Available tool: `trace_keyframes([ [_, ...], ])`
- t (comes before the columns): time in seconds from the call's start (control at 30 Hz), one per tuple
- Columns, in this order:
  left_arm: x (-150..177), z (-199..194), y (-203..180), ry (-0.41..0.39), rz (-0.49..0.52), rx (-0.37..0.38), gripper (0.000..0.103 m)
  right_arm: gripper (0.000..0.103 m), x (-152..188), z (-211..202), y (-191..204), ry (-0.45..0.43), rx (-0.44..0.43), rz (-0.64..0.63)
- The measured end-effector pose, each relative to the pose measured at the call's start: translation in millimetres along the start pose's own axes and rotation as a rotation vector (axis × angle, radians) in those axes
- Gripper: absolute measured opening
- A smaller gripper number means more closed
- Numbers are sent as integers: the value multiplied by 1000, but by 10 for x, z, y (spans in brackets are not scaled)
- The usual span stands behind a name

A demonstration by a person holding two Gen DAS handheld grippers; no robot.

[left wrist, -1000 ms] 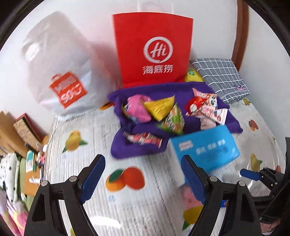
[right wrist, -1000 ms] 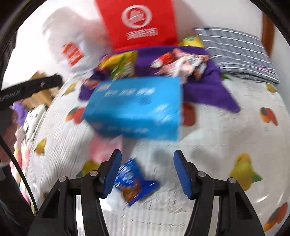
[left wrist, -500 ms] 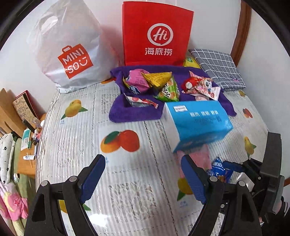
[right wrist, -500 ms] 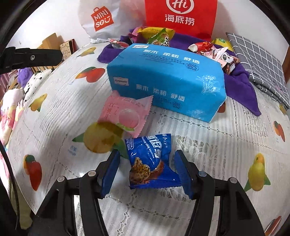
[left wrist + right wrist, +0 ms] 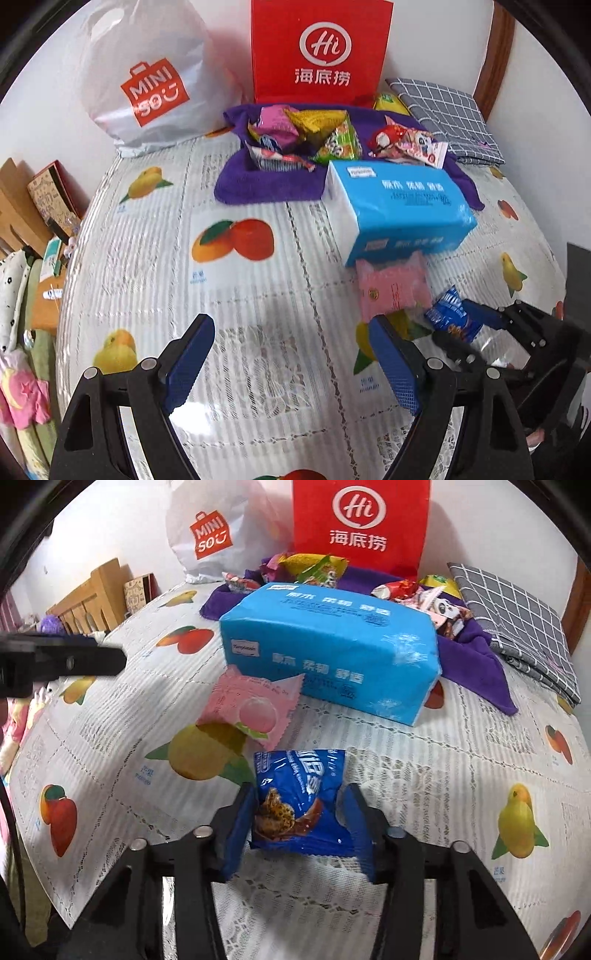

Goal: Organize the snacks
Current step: 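Grasp the blue cookie packet with the right tool while the left tool grasps the pink cake packet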

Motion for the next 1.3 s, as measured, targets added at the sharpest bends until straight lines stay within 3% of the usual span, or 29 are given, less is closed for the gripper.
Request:
trace_keyframes([
  [0.53, 34, 242, -404, 11, 19, 39, 84, 46, 25, -65, -203, -79, 26, 24],
  [0.77, 97, 400, -408, 11, 15, 11, 84, 47, 39, -70, -207, -87, 36, 31],
  [0.93, 191, 493, -415, 23, -27, 72, 84, 47, 57, -83, -216, -96, 28, 51],
  [1.3, 200, 512, -426, 6, 0, 9, 86, 48, 61, -77, -198, -95, 25, 51],
])
Point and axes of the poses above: each gripper's, at about its wrist camera, not at the fingertips, and z roughly the way its jaws point, y to its left, x to its underside, the point moved 10 cm from there along z, roughly the way its jaws point, and after that the axes turned 12 degrees about z, right-handed, at the moved point
